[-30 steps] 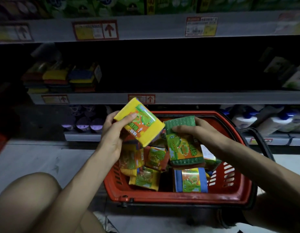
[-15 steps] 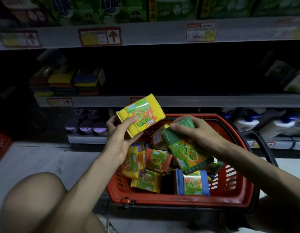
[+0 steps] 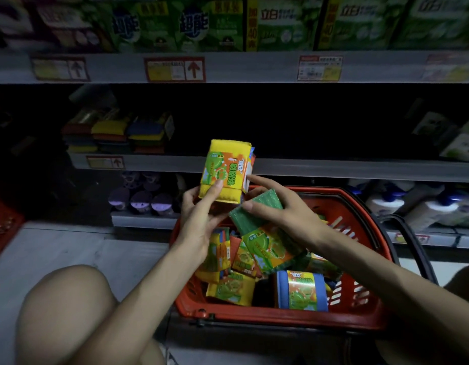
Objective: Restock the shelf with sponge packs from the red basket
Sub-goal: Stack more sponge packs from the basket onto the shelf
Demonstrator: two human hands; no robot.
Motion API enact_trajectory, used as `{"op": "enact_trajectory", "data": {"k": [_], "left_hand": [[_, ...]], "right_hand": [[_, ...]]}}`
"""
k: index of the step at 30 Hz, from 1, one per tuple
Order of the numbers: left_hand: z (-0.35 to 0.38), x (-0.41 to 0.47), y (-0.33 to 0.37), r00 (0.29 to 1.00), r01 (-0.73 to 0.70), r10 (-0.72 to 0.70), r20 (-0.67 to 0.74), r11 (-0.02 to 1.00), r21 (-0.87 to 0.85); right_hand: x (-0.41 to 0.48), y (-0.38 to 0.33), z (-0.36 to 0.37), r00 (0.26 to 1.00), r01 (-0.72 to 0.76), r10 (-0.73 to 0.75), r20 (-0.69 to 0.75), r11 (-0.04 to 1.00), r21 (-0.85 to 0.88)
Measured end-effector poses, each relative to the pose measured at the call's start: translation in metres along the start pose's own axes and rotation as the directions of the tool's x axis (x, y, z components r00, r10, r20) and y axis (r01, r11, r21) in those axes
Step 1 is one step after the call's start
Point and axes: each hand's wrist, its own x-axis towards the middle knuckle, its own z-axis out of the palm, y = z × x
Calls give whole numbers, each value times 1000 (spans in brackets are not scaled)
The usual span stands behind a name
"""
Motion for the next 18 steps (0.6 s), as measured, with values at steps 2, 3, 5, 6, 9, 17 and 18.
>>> {"op": "enact_trajectory", "data": {"k": [2,3,5,6,9,17,18], "left_hand": [[-3,-1,0,1000,-6,6,-10,1000,10],[-5,-1,1,1000,-21,21,-20,999,27],[-11,-1,3,997,-60,64,-41,995,80],[-14,-2,6,996,-77,82,-44,992,103],[-17,-2,14,993,-104,108,-44,990,92],[-25,18,35,966,-193,190,-178,981,-3],[-25,22,37,964,-202,196,-181,979,-19]], "right_hand": [[2,1,5,1000,11,-12,-25,1000,-28],[3,0,7,999,16,-18,-36,999,-44],[6,-2,10,998,36,-39,-47,998,-50],[7,-3,11,998,54,-55,-40,998,-36],[12,-9,15,997,78,-78,-10,997,7],[37,-13,38,997,71,-75,-35,993,-95],[41,-11,42,997,70,-73,-36,994,-80]]}}
